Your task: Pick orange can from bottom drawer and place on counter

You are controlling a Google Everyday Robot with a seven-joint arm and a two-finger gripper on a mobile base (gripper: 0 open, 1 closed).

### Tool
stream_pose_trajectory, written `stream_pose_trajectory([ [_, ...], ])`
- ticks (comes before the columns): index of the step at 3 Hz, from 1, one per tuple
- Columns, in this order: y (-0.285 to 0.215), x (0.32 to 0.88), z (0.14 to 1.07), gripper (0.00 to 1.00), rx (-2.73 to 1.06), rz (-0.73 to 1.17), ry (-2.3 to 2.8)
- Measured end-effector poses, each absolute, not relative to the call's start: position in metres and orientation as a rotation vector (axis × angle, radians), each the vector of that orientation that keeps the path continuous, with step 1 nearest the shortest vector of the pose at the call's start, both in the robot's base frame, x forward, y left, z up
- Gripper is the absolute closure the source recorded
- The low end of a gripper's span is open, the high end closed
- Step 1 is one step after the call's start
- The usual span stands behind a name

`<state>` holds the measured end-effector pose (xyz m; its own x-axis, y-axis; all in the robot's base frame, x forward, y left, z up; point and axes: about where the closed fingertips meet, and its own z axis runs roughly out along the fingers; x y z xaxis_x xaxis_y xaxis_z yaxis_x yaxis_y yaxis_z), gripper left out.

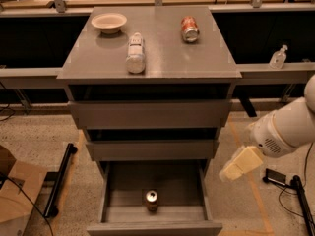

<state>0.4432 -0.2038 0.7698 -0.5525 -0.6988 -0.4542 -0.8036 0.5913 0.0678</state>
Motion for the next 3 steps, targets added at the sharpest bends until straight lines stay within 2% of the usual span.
stream_pose_trajectory([
  [1,-0.19,0.434,0.701,0.0,-0.998,0.559,2.468],
  [2,-0.19,0.435,0.708,0.0,-1.017,0.54,2.463],
  [3,-0.184,0.436,0.689,0.0,-0.944,0.606,2.499],
])
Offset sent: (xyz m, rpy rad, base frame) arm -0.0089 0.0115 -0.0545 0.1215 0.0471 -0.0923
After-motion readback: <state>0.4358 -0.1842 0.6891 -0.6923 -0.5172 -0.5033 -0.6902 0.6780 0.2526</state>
